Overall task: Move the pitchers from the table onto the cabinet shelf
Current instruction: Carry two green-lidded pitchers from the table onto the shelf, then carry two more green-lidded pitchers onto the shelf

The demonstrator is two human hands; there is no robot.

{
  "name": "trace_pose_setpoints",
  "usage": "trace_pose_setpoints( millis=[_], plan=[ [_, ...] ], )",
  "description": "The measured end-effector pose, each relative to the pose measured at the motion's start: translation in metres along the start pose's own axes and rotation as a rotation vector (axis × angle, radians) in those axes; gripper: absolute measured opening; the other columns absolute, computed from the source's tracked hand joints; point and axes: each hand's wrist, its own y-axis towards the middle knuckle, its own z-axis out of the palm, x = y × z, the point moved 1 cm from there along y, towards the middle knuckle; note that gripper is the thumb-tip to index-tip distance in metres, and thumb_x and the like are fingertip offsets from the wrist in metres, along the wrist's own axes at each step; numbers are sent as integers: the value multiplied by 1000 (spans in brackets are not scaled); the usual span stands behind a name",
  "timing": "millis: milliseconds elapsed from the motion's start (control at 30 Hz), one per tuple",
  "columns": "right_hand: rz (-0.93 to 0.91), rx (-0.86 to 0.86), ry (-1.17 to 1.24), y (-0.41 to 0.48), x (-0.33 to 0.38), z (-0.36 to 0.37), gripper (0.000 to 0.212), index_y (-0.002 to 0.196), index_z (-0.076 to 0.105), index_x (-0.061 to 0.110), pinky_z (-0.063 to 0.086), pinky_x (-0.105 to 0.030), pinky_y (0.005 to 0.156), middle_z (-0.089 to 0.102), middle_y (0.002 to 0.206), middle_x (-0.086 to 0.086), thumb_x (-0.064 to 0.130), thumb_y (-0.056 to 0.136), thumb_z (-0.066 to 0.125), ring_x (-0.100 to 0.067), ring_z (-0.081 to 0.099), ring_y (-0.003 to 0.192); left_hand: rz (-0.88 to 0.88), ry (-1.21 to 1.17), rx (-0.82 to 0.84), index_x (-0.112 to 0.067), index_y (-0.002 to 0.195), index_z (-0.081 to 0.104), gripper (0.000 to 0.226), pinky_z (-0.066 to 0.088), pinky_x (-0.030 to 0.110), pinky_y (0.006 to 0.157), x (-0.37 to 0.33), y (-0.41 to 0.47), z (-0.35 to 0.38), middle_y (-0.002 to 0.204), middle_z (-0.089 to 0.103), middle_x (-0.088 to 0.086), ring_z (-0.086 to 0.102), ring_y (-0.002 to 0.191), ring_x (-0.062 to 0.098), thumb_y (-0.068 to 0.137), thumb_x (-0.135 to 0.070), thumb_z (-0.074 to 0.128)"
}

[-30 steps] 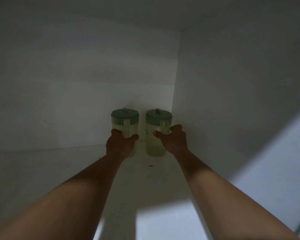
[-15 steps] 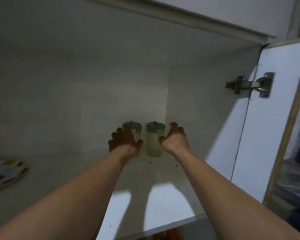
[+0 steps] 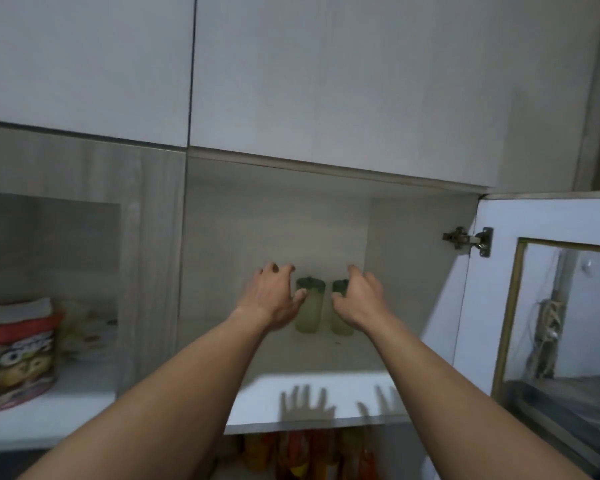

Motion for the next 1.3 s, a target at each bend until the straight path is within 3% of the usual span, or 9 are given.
trace_pose_setpoints(
  millis=[200, 333, 567, 733, 900, 1033, 1300],
  plan=[
    [-131, 14, -21, -63, 36, -22, 62, 146, 38, 15, 33, -51, 114, 44, 146, -18, 36, 91, 55, -35, 35, 141, -66, 121, -97, -23, 138, 44, 56, 41, 44, 100, 12, -77, -59, 136, 49, 13, 46, 124, 35, 92, -55, 45],
    [-238, 82, -5, -112, 58, -28, 72, 156, 25, 18, 27, -52, 117, 33, 157, -17, 41, 93, 53, -33, 24, 148, -133, 217, -139, -23, 136, 47, 54, 40, 44, 100, 22, -146, -91, 133, 52, 12, 48, 122, 33, 92, -55, 43],
    [-423, 210, 70, -205, 123, -18, 79, 159, 15, 21, 20, -55, 120, 18, 164, -20, 52, 94, 50, -33, 12, 153, -350, 372, -136, -25, 143, 42, 58, 26, 54, 112, 70, -275, -153, 149, 39, 13, 30, 140, 34, 94, -56, 36],
    [-543, 285, 142, -277, 184, -4, 81, 159, 14, 23, 17, -57, 120, 16, 164, -19, 55, 94, 50, -33, 13, 153, -515, 400, -132, -26, 149, 32, 60, 18, 59, 116, 103, -371, -199, 157, 28, 14, 20, 147, 34, 96, -55, 34],
    [-675, 382, 267, -363, 259, 28, 78, 154, 27, 19, 28, -55, 116, 33, 155, -20, 51, 90, 56, -38, 28, 145, -676, 487, -140, -22, 149, 32, 60, 17, 60, 116, 136, -465, -244, 158, 27, 14, 14, 148, 35, 97, -53, 32],
    [-748, 479, 336, -432, 312, 53, 77, 154, 26, 16, 30, -51, 115, 34, 153, -21, 50, 91, 55, -39, 31, 143, -802, 513, -142, -22, 149, 31, 59, 13, 59, 115, 165, -534, -274, 157, 27, 13, 13, 148, 34, 98, -51, 34],
    [-857, 638, 404, -542, 388, 99, 71, 155, 21, 17, 31, -55, 114, 29, 157, -15, 44, 97, 52, -34, 27, 146, -1021, 473, -228, -19, 130, 48, 42, 36, 48, 103, 222, -664, -313, 136, 47, 8, 39, 129, 29, 96, -43, 41]
  ],
)
